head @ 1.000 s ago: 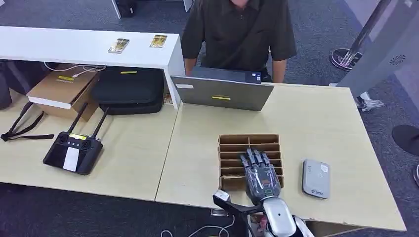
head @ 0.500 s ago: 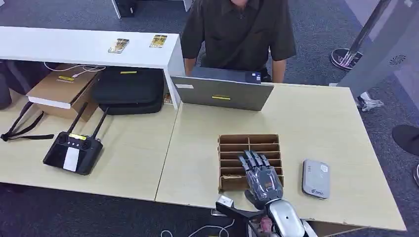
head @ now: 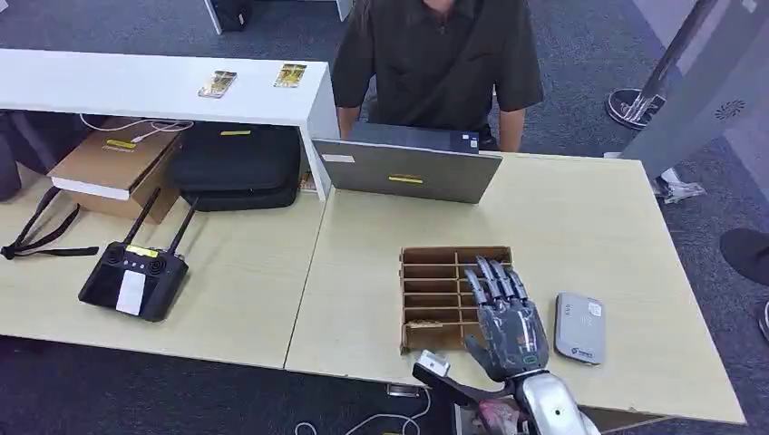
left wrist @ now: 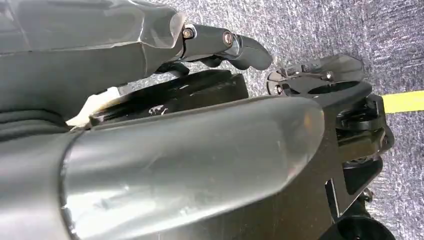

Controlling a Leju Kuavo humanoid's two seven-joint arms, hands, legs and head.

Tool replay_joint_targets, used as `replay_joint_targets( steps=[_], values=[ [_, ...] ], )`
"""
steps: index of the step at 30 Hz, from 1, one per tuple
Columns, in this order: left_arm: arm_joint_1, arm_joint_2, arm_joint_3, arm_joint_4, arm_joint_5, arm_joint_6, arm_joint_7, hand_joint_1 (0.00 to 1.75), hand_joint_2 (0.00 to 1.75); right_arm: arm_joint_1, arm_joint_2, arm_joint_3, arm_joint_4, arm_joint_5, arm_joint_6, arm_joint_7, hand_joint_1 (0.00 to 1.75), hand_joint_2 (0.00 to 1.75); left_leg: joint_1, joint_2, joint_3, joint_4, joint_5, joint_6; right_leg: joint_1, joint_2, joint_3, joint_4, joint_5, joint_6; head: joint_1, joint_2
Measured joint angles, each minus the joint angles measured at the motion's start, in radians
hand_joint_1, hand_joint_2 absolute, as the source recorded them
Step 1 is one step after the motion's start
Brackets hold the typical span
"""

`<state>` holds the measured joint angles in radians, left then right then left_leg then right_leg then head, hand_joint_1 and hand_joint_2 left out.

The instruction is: Pass the card to the sensor for recognition and then transmit it.

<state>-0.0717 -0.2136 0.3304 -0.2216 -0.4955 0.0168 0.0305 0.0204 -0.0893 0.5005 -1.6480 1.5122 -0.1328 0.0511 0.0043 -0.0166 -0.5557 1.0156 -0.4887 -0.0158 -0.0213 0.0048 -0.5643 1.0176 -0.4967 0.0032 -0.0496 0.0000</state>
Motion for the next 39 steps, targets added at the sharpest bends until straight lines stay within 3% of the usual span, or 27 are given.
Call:
replay_joint_targets(
  steps=[17,29,39],
  values=[
    [-0.003,0.000,0.000,0.000,-0.014,-0.009,0.010,0.00,0.00,-0.024,0.049,0.089,0.098,-0.013,0.045,-0.052,0.00,1.75,0.000,0.000,0.000,0.000,0.000,0.000,0.000,0.000,0.000,0.000,0.000,0.000,0.000,0.000],
    [-0.008,-0.003,0.000,0.000,-0.016,-0.014,0.023,0.00,0.00,-0.060,0.099,0.132,0.157,-0.003,0.044,-0.047,0.00,1.75,0.000,0.000,0.000,0.000,0.000,0.000,0.000,0.000,0.000,0.001,0.000,0.000,0.000,0.000],
    [-0.014,-0.003,0.000,0.000,-0.014,-0.020,0.039,0.00,0.00,-0.070,0.088,0.131,0.159,-0.022,0.130,-0.085,0.00,1.75,0.000,0.000,0.000,0.000,0.000,0.000,0.000,0.000,0.000,0.001,0.000,0.000,0.000,0.000]
  ],
)
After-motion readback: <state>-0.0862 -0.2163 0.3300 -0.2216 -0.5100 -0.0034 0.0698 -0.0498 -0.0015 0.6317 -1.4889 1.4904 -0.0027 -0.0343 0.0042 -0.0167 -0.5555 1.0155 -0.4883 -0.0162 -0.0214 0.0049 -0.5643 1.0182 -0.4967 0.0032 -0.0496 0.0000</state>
